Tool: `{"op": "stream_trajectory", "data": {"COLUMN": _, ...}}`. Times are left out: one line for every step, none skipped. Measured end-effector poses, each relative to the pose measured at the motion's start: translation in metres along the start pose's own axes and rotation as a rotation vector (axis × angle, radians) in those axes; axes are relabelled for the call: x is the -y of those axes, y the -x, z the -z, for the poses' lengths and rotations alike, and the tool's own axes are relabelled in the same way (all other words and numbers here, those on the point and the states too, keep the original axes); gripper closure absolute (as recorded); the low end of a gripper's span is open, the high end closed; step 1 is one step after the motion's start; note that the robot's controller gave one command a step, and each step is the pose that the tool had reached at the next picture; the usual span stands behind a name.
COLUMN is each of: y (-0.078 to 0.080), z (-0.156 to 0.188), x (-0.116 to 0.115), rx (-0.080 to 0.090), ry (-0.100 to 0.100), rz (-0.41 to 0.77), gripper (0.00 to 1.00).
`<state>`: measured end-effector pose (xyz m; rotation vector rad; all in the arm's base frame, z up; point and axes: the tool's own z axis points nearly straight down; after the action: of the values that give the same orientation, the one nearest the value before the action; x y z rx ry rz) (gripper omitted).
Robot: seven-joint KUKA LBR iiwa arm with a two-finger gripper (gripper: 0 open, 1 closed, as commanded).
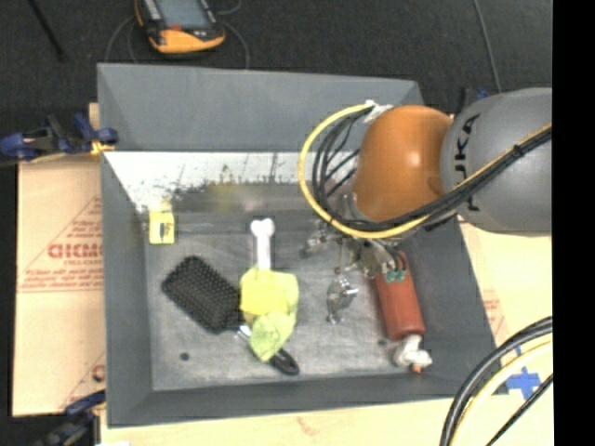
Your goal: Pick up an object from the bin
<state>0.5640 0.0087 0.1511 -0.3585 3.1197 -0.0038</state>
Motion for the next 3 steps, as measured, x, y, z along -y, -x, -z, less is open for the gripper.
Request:
{"op": "stream_trajectory", "data": {"y": 0.006, "z": -0.025, "x": -0.03, "rx": 0.002, "ry": 0.002, "rz": 0.085, "gripper": 0.0}}
{"op": "stream_trajectory", "data": {"y": -0.011, "z": -0.074, "x": -0.052, "rx": 0.004, "ry": 0.002, "rz": 0.093, "gripper": 1.0}}
{"op": "stream_trajectory", "data": {"y": -0.011, "z": -0.074, "x": -0.052, "rx": 0.004, "ry": 0.002, "rz": 0.093, "gripper": 1.0}}
